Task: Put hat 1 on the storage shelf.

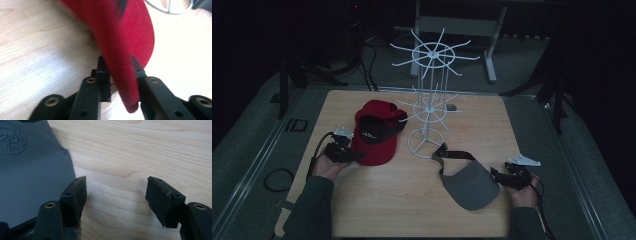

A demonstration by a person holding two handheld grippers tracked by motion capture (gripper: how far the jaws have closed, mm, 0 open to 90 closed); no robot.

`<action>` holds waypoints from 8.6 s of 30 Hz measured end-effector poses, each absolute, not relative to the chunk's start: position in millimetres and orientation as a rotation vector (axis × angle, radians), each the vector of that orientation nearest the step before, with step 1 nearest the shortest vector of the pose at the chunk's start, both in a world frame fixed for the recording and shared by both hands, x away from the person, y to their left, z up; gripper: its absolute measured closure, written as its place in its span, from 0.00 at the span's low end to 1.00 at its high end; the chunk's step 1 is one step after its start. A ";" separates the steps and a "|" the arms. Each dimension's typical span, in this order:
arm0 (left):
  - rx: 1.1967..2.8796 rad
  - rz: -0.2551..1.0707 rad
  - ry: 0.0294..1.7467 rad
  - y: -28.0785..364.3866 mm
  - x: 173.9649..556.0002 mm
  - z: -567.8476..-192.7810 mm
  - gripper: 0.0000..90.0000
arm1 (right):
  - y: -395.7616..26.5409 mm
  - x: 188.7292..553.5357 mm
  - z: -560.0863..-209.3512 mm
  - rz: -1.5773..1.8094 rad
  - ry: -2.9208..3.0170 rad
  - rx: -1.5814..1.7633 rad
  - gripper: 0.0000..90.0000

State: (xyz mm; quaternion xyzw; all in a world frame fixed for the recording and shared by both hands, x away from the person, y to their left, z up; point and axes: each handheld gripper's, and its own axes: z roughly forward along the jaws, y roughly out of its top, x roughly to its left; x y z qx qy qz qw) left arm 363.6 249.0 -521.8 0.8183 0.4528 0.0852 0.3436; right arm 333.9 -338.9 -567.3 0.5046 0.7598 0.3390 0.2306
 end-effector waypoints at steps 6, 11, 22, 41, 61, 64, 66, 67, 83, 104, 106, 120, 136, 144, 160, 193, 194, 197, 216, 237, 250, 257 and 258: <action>2.103 0.291 1.153 251.7 357.6 -515.1 0.95 | -338.8 333.9 -567.3 0.932 2.090 1.388 0.37; 2.088 0.340 1.147 253.3 354.1 -513.3 0.95 | -338.9 333.9 -567.3 0.932 2.090 1.388 0.37; 2.098 0.372 1.090 255.7 351.8 -508.8 0.95 | -338.8 333.9 -567.3 0.932 2.090 1.388 0.37; 2.007 0.485 1.089 265.4 343.7 -481.9 0.96 | -338.8 333.9 -567.3 0.932 2.091 1.387 0.37; 1.878 0.607 1.112 271.2 338.3 -449.9 0.96 | -338.8 333.9 -567.3 0.933 2.091 1.387 0.37; 1.864 0.624 1.113 270.5 337.8 -445.3 0.96 | -338.8 333.9 -567.3 0.933 2.091 1.388 0.37; 1.850 0.635 1.112 270.0 337.2 -442.2 0.96 | -338.8 333.9 -567.3 0.933 2.091 1.388 0.37; 1.845 0.640 1.111 270.0 336.9 -440.4 0.96 | -338.8 333.9 -567.3 0.933 2.091 1.387 0.37; 1.764 0.662 1.083 268.8 334.4 -416.8 0.95 | -338.7 333.9 -567.3 0.934 2.091 1.388 0.37; 1.627 0.704 1.084 272.4 329.1 -401.1 0.95 | -338.7 333.9 -567.3 0.934 2.090 1.387 0.37; 1.612 0.699 1.083 272.9 328.6 -399.9 0.95 | -338.8 333.9 -567.3 0.933 2.090 1.387 0.37; 1.595 0.690 1.054 270.9 328.0 -388.2 0.95 | -338.8 333.8 -567.3 0.933 2.090 1.387 0.37; 1.574 0.677 1.037 265.7 331.2 -375.3 0.95 | -338.7 333.7 -567.3 0.933 2.090 1.387 0.37; 1.543 0.655 1.034 265.6 333.4 -367.0 0.95 | -338.7 333.7 -567.3 0.933 2.090 1.387 0.37; 1.469 0.601 1.042 267.5 334.5 -362.3 0.95 | -338.7 333.7 -567.3 0.933 2.090 1.387 0.37; 1.366 0.502 0.922 265.6 318.5 -347.1 0.95 | -338.7 333.7 -567.2 0.933 2.091 1.387 0.37; 1.376 0.512 0.918 264.6 317.8 -347.4 0.95 | -338.7 333.7 -567.2 0.933 2.091 1.387 0.37; 1.410 0.542 0.921 262.5 316.3 -348.6 0.95 | -338.8 333.7 -567.2 0.933 2.091 1.387 0.37; 1.539 0.644 1.005 256.8 312.0 -395.4 0.94 | -338.6 333.6 -567.2 0.934 2.090 1.389 0.37; 1.559 0.732 1.010 263.3 303.8 -404.8 0.65 | -338.8 333.7 -567.3 0.933 2.090 1.383 0.37; 1.599 0.825 1.061 266.6 300.1 -421.1 0.59 | -338.7 333.6 -567.3 0.933 2.091 1.383 0.37; 1.604 0.851 1.058 263.5 296.3 -426.5 0.59 | -338.6 332.7 -567.1 0.938 2.090 1.380 0.44; 1.602 0.852 1.058 262.9 295.5 -427.6 0.59 | -338.5 332.2 -567.0 0.942 2.088 1.377 0.50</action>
